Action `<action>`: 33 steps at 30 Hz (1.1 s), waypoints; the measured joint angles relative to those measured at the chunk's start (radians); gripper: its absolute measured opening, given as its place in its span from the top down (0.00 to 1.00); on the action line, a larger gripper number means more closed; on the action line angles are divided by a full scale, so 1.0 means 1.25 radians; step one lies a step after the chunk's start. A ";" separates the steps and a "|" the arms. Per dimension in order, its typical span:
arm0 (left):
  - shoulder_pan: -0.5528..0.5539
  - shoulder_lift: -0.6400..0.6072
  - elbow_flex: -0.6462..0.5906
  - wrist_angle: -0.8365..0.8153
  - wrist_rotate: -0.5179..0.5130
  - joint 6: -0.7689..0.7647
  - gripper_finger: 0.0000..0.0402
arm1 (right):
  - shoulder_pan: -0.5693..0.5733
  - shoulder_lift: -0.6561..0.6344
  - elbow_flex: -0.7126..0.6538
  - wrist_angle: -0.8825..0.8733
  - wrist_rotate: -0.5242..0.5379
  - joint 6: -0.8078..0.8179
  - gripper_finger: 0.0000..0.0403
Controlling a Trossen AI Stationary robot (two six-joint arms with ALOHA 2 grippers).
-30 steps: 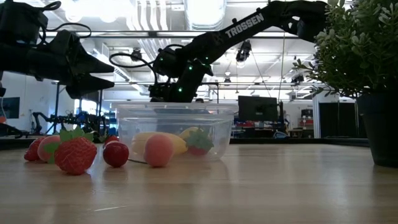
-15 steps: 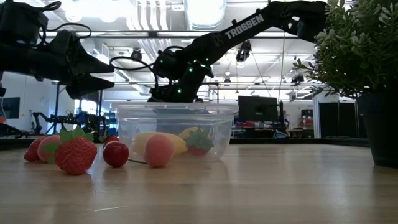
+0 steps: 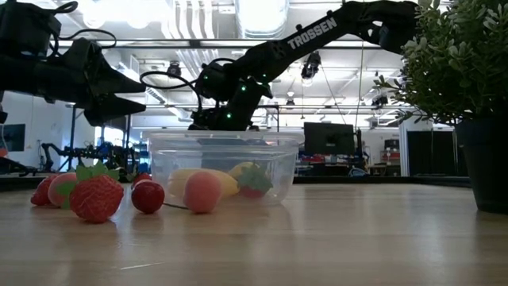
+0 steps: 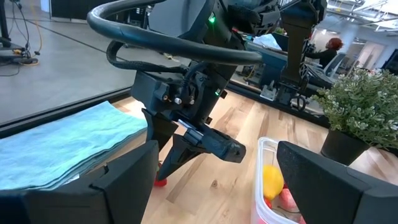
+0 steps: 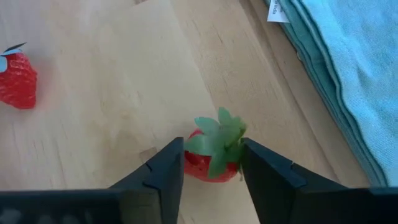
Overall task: Pick and placing Produce into tupperware
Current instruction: Put the red strawberry into the transparent bin
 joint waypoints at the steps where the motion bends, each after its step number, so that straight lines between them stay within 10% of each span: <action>1: 0.000 0.000 0.000 0.000 0.000 0.000 0.22 | 0.000 0.000 0.000 0.000 0.000 -0.001 0.64; 22: 0.000 0.001 0.000 0.000 0.000 0.000 0.22 | 0.000 -0.019 0.055 -0.101 -0.015 0.056 0.78; 33: 0.000 0.001 0.000 0.000 0.000 0.000 0.22 | 0.031 -0.161 0.092 -0.337 -0.248 -0.008 0.78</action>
